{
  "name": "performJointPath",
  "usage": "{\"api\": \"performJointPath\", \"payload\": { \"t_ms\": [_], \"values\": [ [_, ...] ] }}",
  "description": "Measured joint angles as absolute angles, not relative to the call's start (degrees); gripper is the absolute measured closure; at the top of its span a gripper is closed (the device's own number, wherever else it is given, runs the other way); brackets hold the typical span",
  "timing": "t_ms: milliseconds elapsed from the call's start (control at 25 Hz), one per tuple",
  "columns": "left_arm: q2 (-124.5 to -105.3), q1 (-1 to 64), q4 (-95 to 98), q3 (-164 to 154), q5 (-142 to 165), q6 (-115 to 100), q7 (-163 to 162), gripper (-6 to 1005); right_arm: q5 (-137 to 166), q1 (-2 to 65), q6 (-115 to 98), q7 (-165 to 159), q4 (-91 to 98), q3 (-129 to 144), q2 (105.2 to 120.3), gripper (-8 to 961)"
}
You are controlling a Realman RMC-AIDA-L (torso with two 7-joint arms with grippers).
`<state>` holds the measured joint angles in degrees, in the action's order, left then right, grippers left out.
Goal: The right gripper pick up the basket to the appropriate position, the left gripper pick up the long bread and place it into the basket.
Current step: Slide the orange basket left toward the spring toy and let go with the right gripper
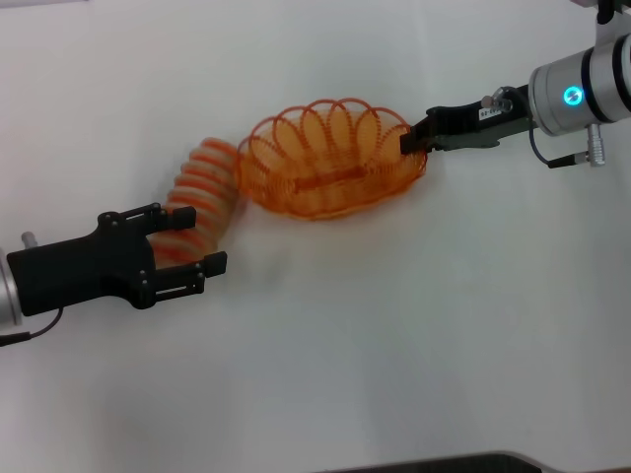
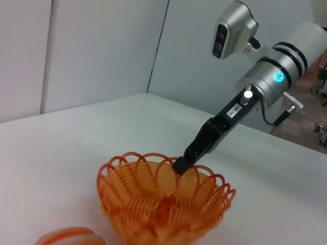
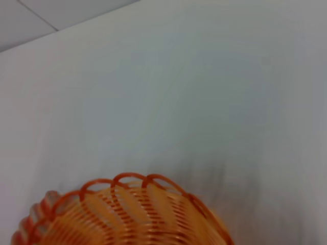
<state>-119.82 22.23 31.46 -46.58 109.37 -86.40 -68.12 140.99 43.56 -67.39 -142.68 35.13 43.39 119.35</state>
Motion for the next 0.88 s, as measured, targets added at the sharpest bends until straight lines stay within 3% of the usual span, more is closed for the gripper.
{"api": "performJointPath", "payload": {
  "t_ms": [80, 320, 880],
  "values": [
    [-119.80, 22.24, 31.46, -46.58, 109.40, -86.39, -68.12, 233, 140.98, 43.60, -67.40, -142.71, 35.08, 43.43, 119.35, 877],
    [-119.78, 22.31, 31.46, -46.58, 109.51, -86.39, -68.12, 232, 140.77, 43.68, -67.75, -142.73, 35.07, 43.23, 119.35, 761],
    [-119.61, 22.32, 31.46, -45.94, 109.50, -86.39, -68.33, 232, 138.06, 42.32, -70.75, -142.02, 37.14, 42.40, 118.94, 325]
  ]
}}
